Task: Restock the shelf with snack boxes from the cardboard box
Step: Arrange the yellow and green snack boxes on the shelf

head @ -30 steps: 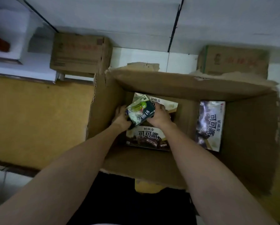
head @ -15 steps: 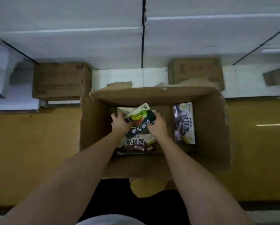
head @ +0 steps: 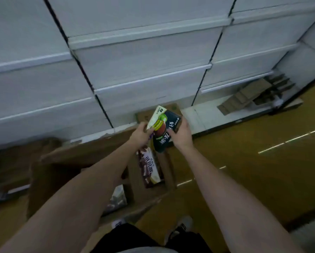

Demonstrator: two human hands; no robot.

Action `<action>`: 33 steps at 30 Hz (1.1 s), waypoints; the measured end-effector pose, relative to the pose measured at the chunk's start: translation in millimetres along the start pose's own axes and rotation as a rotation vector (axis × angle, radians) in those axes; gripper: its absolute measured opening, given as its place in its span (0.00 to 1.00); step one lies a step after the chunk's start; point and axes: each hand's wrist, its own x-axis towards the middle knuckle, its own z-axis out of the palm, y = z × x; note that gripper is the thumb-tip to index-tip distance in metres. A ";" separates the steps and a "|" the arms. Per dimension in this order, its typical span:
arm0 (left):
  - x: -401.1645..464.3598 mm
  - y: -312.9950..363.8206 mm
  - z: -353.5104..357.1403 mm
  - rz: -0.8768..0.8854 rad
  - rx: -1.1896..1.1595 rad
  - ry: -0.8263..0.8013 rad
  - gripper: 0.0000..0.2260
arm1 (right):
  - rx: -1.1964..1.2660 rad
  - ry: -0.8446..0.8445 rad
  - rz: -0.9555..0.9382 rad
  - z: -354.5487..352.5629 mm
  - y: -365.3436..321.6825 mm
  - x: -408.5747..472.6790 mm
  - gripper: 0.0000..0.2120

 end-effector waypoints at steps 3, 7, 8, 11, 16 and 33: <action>11.9 54.8 60.8 0.041 -0.137 0.015 0.10 | 0.039 -0.031 0.021 -58.4 29.6 7.7 0.25; 12.1 122.3 147.2 0.082 -0.136 -0.044 0.16 | 0.112 0.046 0.005 -145.2 73.1 11.4 0.22; 8.8 138.4 167.6 0.099 -0.092 -0.086 0.20 | 0.113 0.076 0.008 -169.5 84.1 11.6 0.23; -1.4 183.5 217.5 0.180 0.044 -0.154 0.21 | 0.088 0.110 0.026 -236.7 118.7 10.4 0.25; 22.4 260.5 281.8 0.442 0.206 -0.175 0.28 | -0.045 0.178 0.064 -332.5 174.9 10.7 0.27; -3.0 531.1 597.0 0.690 0.076 -0.914 0.16 | 0.073 0.671 0.505 -606.4 301.3 -14.6 0.25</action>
